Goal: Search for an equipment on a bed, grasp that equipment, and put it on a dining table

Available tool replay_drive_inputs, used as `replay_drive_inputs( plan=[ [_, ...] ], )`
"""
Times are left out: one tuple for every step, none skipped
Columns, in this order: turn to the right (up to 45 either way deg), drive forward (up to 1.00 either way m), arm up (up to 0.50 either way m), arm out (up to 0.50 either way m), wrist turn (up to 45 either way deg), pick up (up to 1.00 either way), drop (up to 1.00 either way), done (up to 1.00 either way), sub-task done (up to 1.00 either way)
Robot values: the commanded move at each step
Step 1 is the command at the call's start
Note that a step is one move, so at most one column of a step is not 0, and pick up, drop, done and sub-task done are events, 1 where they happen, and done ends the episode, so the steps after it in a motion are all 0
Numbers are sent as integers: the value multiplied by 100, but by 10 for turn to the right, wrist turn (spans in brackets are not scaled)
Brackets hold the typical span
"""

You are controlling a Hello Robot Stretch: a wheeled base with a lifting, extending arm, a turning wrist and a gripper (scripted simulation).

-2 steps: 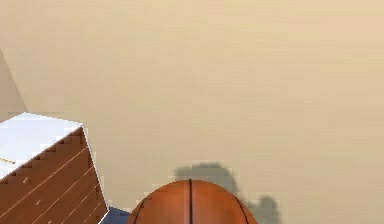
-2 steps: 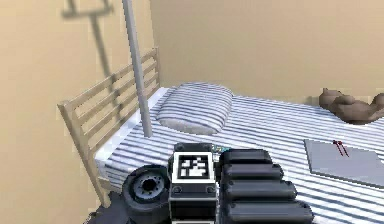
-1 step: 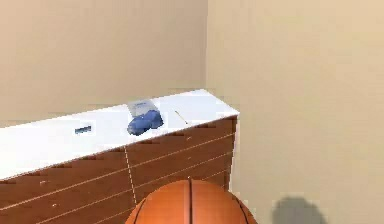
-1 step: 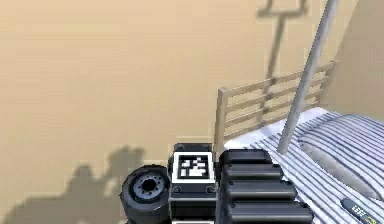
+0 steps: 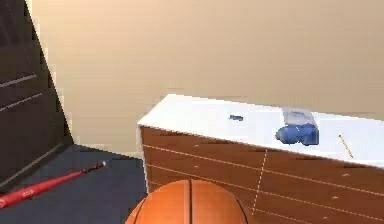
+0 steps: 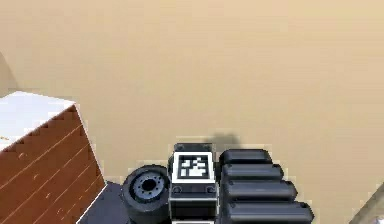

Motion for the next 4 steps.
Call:
replay_drive_inputs(
  plan=[
    [-450,0,0,0,0,0,0,0,0],
    [-300,0,0,0,0,0,0,0,0],
    [0,100,0,0,0,0,0,0,0],
    [0,100,0,0,0,0,0,0,0]
  ],
)
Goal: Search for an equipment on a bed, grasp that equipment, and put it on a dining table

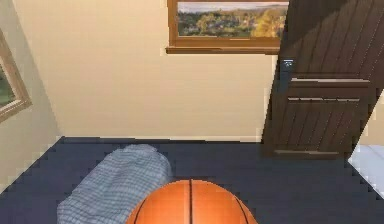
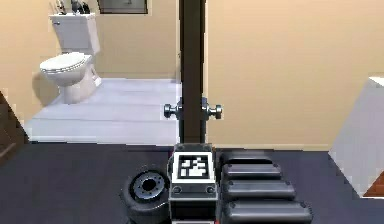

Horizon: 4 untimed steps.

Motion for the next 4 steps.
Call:
replay_drive_inputs(
  plan=[
    [-240,0,0,0,0,0,0,0,0],
    [0,10,0,0,0,0,0,0,0],
    [450,0,0,0,0,0,0,0,0],
    [300,0,0,0,0,0,0,0,0]
  ],
)
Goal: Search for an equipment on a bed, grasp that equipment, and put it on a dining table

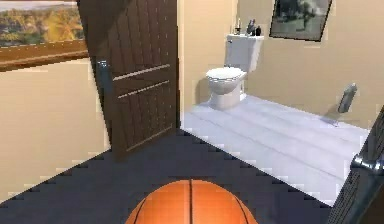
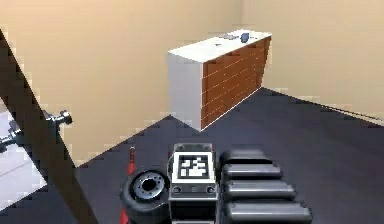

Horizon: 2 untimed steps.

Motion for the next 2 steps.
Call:
replay_drive_inputs(
  plan=[
    [0,75,0,0,0,0,0,0,0],
    [420,0,0,0,0,0,0,0,0]
  ],
)
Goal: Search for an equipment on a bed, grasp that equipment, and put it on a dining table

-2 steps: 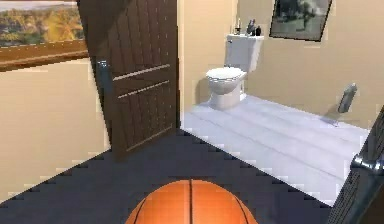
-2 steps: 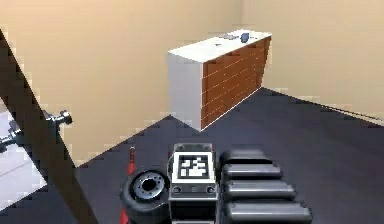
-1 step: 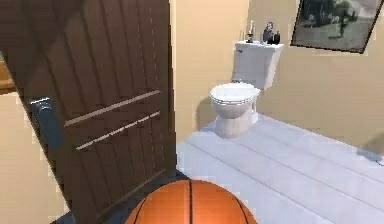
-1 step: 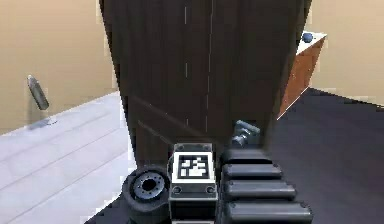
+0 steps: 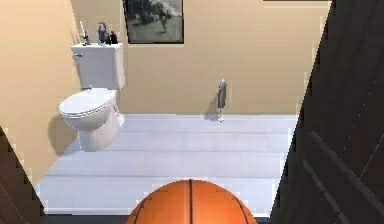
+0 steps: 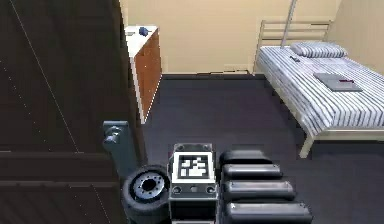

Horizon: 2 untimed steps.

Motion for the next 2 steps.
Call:
replay_drive_inputs(
  plan=[
    [0,100,0,0,0,0,0,0,0],
    [120,0,0,0,0,0,0,0,0]
  ],
)
